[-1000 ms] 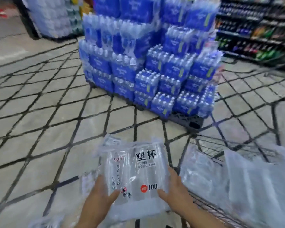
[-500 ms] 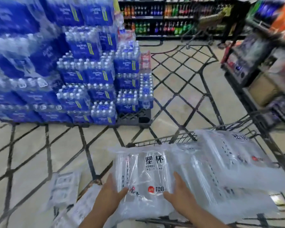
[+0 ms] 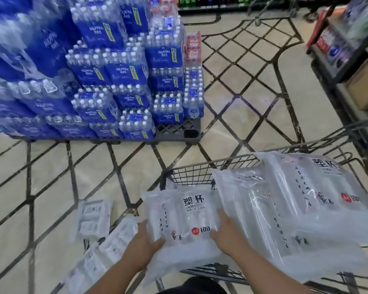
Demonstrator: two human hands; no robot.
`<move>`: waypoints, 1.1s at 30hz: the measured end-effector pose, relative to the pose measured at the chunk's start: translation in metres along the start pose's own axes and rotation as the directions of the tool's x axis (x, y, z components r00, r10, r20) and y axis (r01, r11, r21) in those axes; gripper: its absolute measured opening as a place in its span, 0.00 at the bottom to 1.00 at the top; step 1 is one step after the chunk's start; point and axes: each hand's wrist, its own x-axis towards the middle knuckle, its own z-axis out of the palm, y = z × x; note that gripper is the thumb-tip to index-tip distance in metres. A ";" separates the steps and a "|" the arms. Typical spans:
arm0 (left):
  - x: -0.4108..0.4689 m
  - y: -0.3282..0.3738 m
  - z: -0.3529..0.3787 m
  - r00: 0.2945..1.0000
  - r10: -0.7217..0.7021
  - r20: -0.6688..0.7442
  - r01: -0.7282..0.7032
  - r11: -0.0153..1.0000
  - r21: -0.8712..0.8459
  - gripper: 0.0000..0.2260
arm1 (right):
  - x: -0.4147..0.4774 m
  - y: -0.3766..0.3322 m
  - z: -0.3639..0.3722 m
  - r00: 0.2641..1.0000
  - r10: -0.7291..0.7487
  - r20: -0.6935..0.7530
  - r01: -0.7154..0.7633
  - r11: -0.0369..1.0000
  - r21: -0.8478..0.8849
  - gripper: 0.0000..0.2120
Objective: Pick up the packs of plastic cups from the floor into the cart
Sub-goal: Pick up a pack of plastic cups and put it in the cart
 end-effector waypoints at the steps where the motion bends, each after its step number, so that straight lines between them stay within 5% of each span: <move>1: 0.000 0.004 0.001 1.000 0.012 -0.012 -0.012 1.000 -0.002 0.41 | 0.004 -0.004 0.000 1.000 -0.004 -0.009 0.004 1.000 -0.005 0.36; 5: 0.007 0.022 0.005 0.995 0.096 0.042 -0.097 0.995 0.019 0.38 | 0.016 -0.023 0.004 0.996 -0.094 -0.006 0.093 0.996 -0.013 0.31; 10: 0.029 0.045 0.023 0.976 0.175 0.133 -0.210 0.918 0.335 0.34 | 0.020 -0.030 0.010 0.989 -0.144 0.034 0.147 0.975 -0.167 0.37; 16: 0.023 0.028 0.010 0.975 0.217 -0.039 -0.165 0.836 0.524 0.39 | 0.022 -0.019 0.014 0.991 -0.130 0.000 0.126 0.962 -0.242 0.44; 25: -0.010 -0.068 -0.038 0.969 -0.047 -0.244 0.137 0.921 0.365 0.40 | 0.029 -0.073 0.039 0.965 -0.242 0.100 0.262 0.886 -0.383 0.47; 33: -0.108 -0.206 -0.040 0.850 -0.376 -0.370 0.427 0.902 0.063 0.41 | 0.007 -0.160 0.107 0.873 -0.422 0.243 0.486 0.720 -0.495 0.46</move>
